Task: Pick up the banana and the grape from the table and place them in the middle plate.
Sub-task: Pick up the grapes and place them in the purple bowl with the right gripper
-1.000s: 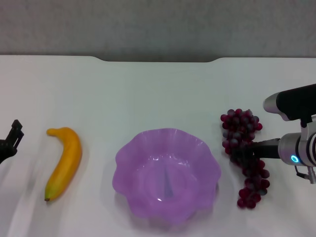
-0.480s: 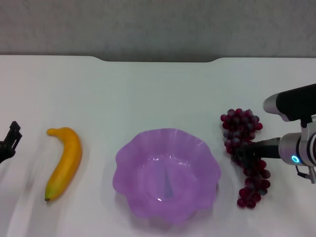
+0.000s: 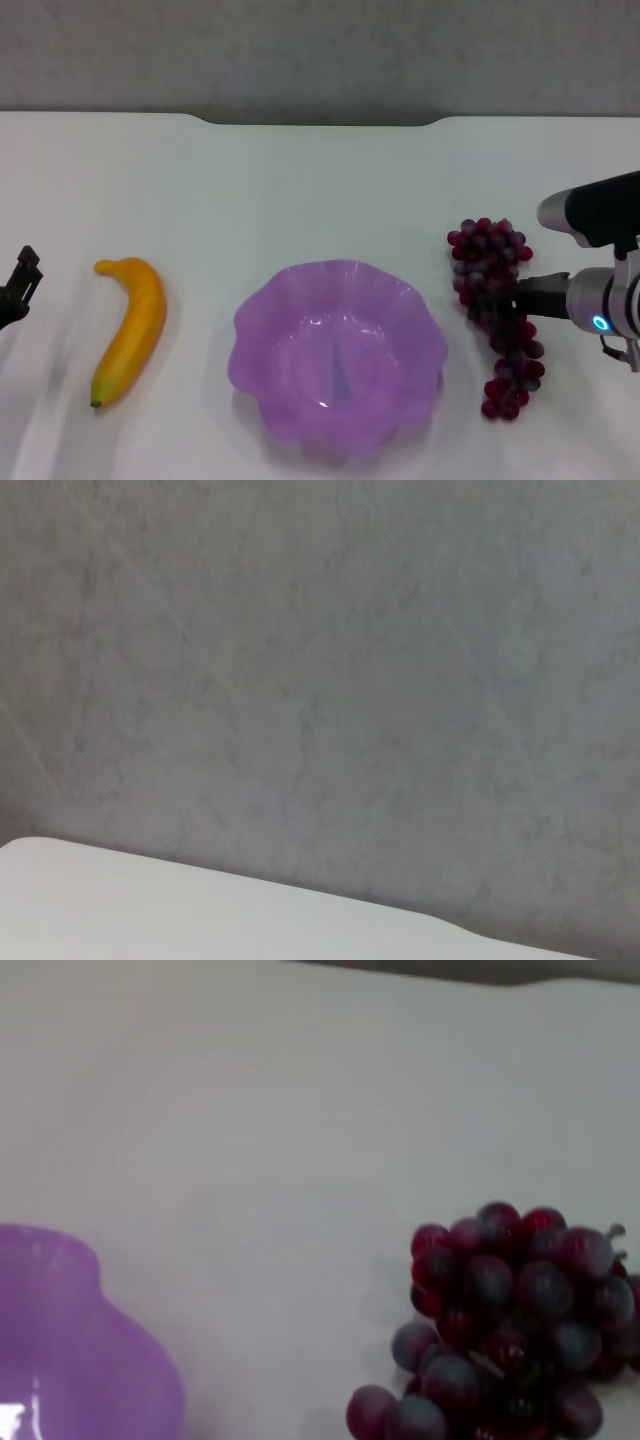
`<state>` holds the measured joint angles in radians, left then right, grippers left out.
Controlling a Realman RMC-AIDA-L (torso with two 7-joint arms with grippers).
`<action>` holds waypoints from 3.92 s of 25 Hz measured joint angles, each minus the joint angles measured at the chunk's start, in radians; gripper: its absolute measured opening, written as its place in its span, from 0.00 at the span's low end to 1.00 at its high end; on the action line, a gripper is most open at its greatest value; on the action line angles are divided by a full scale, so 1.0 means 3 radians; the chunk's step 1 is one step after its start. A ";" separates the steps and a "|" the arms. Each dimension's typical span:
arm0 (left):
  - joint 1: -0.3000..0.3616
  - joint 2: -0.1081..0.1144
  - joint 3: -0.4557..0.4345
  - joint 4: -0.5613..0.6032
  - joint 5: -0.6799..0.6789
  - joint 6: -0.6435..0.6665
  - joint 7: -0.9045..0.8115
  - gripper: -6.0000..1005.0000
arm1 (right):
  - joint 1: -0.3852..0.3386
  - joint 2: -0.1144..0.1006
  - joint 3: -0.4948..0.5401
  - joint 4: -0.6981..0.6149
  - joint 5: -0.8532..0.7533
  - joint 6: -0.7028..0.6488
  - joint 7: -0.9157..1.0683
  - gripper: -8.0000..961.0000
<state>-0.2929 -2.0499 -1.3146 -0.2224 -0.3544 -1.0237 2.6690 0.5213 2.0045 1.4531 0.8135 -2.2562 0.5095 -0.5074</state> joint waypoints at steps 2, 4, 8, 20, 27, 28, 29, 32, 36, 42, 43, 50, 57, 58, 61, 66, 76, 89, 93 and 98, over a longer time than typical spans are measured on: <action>0.0004 0.0001 0.0000 0.0000 0.0000 0.0000 0.0000 0.67 | -0.0107 0.0000 -0.0043 0.0164 0.0000 -0.0033 0.0000 0.42; 0.0007 0.0001 -0.0003 0.0000 0.0000 0.0003 0.0000 0.67 | -0.0243 -0.0004 -0.0073 0.0373 -0.0010 -0.0050 -0.0001 0.42; 0.0010 0.0002 -0.0009 0.0003 0.0000 0.0003 0.0000 0.67 | -0.0468 -0.0006 -0.0073 0.0779 -0.0134 -0.0054 -0.0001 0.40; 0.0008 0.0002 -0.0011 0.0002 0.0000 0.0002 0.0000 0.67 | -0.0718 -0.0014 0.0044 0.1702 -0.0520 0.0231 0.0070 0.35; -0.0003 0.0002 -0.0003 0.0000 0.0000 0.0001 0.0000 0.67 | -0.0537 -0.0011 0.0143 0.2061 -0.0636 0.0602 0.0088 0.34; -0.0003 0.0002 -0.0002 0.0000 0.0000 0.0001 0.0000 0.67 | -0.0501 -0.0010 0.0154 0.2095 -0.0636 0.0648 0.0090 0.34; -0.0003 0.0002 -0.0001 0.0000 0.0000 0.0001 0.0000 0.67 | -0.0462 -0.0010 0.0163 0.2139 -0.0637 0.0691 0.0095 0.34; -0.0001 0.0002 0.0000 0.0000 0.0000 0.0002 0.0000 0.67 | -0.0369 -0.0011 0.0164 0.2260 -0.0643 0.0774 0.0111 0.34; -0.0011 0.0004 0.0000 0.0000 0.0000 -0.0016 0.0000 0.67 | -0.0187 -0.0006 0.0040 0.2267 -0.0581 0.0811 0.0120 0.33; -0.0022 0.0005 0.0000 0.0000 0.0009 -0.0024 0.0000 0.67 | 0.0080 0.0004 -0.0417 0.2117 -0.0518 0.0736 0.0194 0.33; -0.0024 0.0006 0.0000 0.0000 0.0011 -0.0023 0.0000 0.67 | 0.0099 0.0004 -0.0482 0.2108 -0.0517 0.0710 0.0213 0.32; -0.0035 0.0007 0.0000 0.0000 0.0012 -0.0011 0.0000 0.67 | 0.0193 0.0011 -0.0841 0.2056 -0.0409 0.0574 0.0255 0.32; -0.0042 0.0007 0.0000 0.0000 0.0010 -0.0005 0.0000 0.67 | 0.0171 0.0012 -0.0965 0.2051 -0.0390 0.0499 0.0262 0.31; -0.0042 0.0007 0.0000 0.0000 0.0008 -0.0004 0.0000 0.67 | 0.0156 0.0012 -0.1013 0.2048 -0.0390 0.0465 0.0263 0.31; -0.0042 0.0007 0.0000 0.0000 0.0004 -0.0003 0.0000 0.67 | 0.0076 0.0012 -0.1151 0.2039 -0.0391 0.0351 0.0266 0.31; -0.0042 0.0007 -0.0006 0.0000 0.0002 -0.0003 0.0000 0.67 | -0.0043 0.0012 -0.1218 0.2038 -0.0416 0.0233 0.0265 0.31; -0.0033 0.0007 -0.0016 0.0007 0.0000 -0.0003 0.0000 0.67 | -0.0344 0.0008 -0.1290 0.1916 -0.0469 -0.0099 0.0233 0.30; -0.0035 0.0003 -0.0001 0.0006 0.0000 0.0000 0.0004 0.67 | -0.0477 0.0010 -0.1609 0.1386 -0.0435 -0.0670 0.0248 0.29; -0.0036 0.0002 0.0000 0.0016 0.0000 0.0008 0.0005 0.67 | -0.0627 0.0008 -0.1614 0.1271 -0.0457 -0.0899 0.0235 0.29; -0.0036 0.0002 0.0000 0.0007 0.0000 0.0052 0.0010 0.67 | -0.0692 0.0006 -0.1612 0.1150 -0.0475 -0.1099 0.0227 0.29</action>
<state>-0.3038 -2.0494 -1.3145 -0.2202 -0.3543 -1.0081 2.6720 0.3138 2.0061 0.9697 1.1587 -2.3987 0.1797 -0.4394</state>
